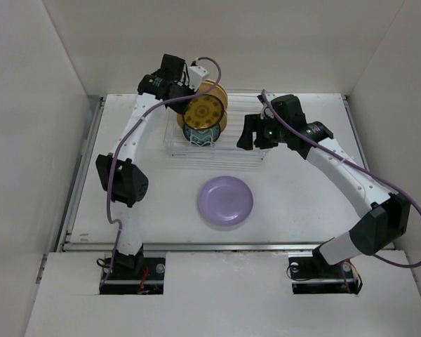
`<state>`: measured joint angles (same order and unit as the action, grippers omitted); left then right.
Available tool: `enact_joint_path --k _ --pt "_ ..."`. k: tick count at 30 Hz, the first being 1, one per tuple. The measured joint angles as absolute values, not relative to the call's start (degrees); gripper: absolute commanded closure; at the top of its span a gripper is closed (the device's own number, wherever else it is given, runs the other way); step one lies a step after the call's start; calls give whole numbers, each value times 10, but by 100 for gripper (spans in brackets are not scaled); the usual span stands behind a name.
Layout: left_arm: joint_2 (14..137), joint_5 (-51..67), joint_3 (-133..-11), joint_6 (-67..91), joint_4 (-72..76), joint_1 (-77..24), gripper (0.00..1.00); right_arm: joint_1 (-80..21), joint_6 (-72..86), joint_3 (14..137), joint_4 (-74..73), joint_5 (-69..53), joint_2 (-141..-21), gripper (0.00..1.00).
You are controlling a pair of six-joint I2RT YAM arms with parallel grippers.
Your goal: Unload the plates from the dish rack
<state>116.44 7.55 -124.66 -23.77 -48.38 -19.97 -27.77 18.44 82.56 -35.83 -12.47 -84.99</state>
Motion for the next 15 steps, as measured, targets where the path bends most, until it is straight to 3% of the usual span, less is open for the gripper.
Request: enact_joint_path --k 4,7,15 --pt "1140 83 -1314 -243 -575 -185 100 -278 184 836 -354 -109 -851 28" --pt "1088 88 -1295 -265 -654 -162 100 -278 177 864 -340 -98 -869 37" --pt "997 123 -1048 -353 -733 -95 100 -278 122 1014 -297 -88 -1031 48"
